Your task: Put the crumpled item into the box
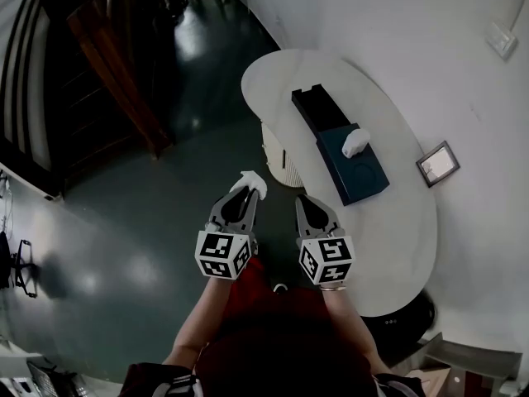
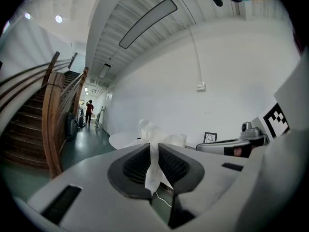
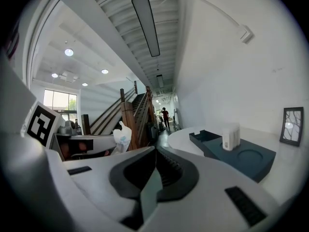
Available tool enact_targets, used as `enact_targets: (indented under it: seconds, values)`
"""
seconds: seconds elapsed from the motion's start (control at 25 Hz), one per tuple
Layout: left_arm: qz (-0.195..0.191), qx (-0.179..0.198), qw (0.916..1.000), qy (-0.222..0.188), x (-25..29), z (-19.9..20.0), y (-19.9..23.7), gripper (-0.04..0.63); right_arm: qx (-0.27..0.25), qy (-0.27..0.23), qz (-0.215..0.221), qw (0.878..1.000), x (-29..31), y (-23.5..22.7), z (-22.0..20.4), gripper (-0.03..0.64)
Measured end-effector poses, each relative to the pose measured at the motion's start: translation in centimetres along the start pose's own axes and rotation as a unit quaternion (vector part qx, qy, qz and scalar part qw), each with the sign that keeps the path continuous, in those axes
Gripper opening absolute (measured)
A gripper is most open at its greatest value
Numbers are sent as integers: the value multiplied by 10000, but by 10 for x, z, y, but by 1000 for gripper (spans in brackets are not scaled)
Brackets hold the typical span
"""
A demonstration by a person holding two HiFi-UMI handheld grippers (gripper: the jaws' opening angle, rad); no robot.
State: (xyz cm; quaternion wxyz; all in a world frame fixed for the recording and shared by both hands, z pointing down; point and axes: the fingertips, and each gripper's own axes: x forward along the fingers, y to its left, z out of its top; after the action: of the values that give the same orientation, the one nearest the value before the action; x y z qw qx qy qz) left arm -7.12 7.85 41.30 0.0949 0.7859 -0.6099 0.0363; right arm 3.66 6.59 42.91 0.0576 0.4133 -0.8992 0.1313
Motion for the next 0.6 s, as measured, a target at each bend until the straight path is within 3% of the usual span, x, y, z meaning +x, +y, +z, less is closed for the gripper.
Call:
enact_targets:
  seconds: [0.24,0.6]
  values:
    - [-163,-103,9997,143,52,-8,38,67,169,41,-282,9995,46,-26,-4,15]
    - [-603,-253,9974,305,119,-1,99,67,454,149,-1190,9917,112,-62,3,15]
